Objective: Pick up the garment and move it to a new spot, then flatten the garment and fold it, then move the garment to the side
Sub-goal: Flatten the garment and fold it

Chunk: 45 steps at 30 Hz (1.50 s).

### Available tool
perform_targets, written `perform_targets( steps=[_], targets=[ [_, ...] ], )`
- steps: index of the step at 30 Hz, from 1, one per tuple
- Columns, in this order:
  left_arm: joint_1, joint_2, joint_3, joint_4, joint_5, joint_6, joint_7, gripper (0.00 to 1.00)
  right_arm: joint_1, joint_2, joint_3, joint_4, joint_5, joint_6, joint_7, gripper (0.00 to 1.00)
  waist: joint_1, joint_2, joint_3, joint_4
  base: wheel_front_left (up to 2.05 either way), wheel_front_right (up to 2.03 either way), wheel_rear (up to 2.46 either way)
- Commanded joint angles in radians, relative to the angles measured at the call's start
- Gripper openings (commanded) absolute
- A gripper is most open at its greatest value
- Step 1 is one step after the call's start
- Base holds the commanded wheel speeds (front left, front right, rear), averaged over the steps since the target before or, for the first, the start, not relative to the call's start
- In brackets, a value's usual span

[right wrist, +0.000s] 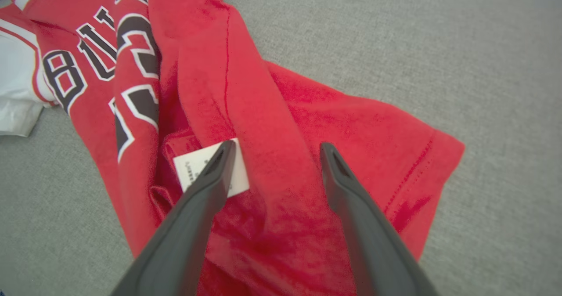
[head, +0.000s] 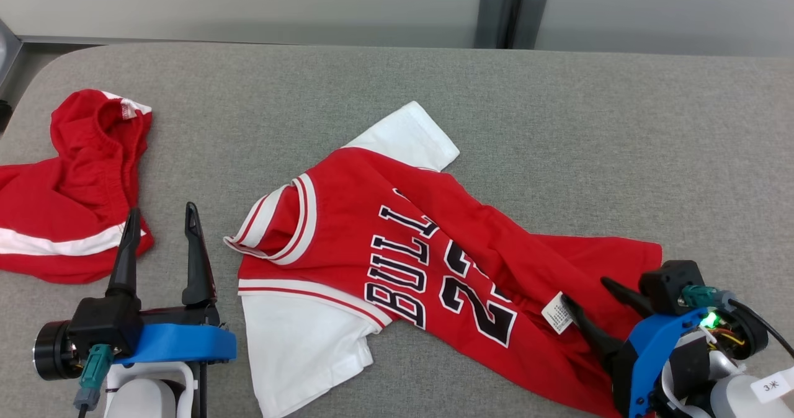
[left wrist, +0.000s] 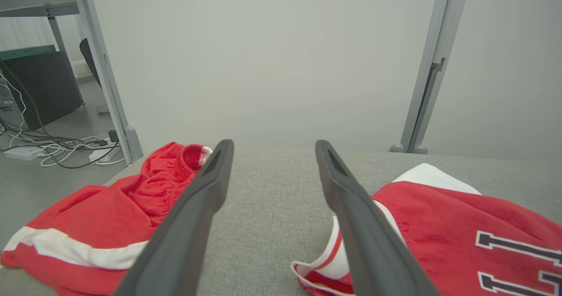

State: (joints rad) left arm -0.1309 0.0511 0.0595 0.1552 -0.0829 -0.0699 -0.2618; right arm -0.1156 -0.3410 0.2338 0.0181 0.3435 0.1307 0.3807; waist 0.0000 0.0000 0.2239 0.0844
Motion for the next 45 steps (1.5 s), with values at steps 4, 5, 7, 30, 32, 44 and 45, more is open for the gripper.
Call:
perform_targets(
  steps=[4,5,7,30,32,44,45],
  targets=[
    [-0.022,-0.001,-0.001,0.005,-0.008,0.005,-0.005,1.00,-0.023,-0.016,0.029,0.072,-0.012,0.000,-0.004,1.00,0.0000,0.0000,0.005,0.013,0.00,0.00,0.00],
    [-0.023,-0.001,-0.003,0.006,-0.010,0.005,-0.005,1.00,-0.026,-0.013,0.037,0.089,-0.005,0.000,-0.009,1.00,0.0000,0.0000,0.005,0.015,0.00,0.00,0.00],
    [-0.021,-0.001,-0.005,0.009,-0.012,0.006,-0.005,1.00,-0.035,-0.015,0.058,0.118,0.002,0.000,-0.012,1.00,0.0000,0.0000,0.005,0.018,0.00,0.00,0.00],
    [-0.046,-0.001,-0.037,0.016,-0.022,0.004,-0.005,1.00,-0.523,-0.067,0.005,0.388,0.034,0.000,-0.270,0.00,0.0000,0.0000,0.026,0.067,0.00,0.00,0.00],
    [-0.051,-0.001,-0.047,0.016,-0.028,0.007,-0.005,1.00,-0.589,-0.073,0.010,0.440,0.025,0.000,-0.285,0.00,0.0000,0.0000,0.034,0.080,0.00,0.00,0.00],
    [-0.085,-0.001,-0.084,0.021,-0.051,0.020,-0.005,1.00,-0.892,-0.026,0.034,0.860,-0.042,0.000,-0.402,1.00,0.0000,0.0000,0.079,0.125,0.00,0.00,0.00],
    [-0.086,-0.001,-0.087,0.022,-0.053,0.023,-0.005,1.00,-0.910,-0.020,0.036,0.888,-0.045,0.000,-0.416,1.00,0.0000,0.0000,0.081,0.125,0.00,0.00,0.00]
  ],
)
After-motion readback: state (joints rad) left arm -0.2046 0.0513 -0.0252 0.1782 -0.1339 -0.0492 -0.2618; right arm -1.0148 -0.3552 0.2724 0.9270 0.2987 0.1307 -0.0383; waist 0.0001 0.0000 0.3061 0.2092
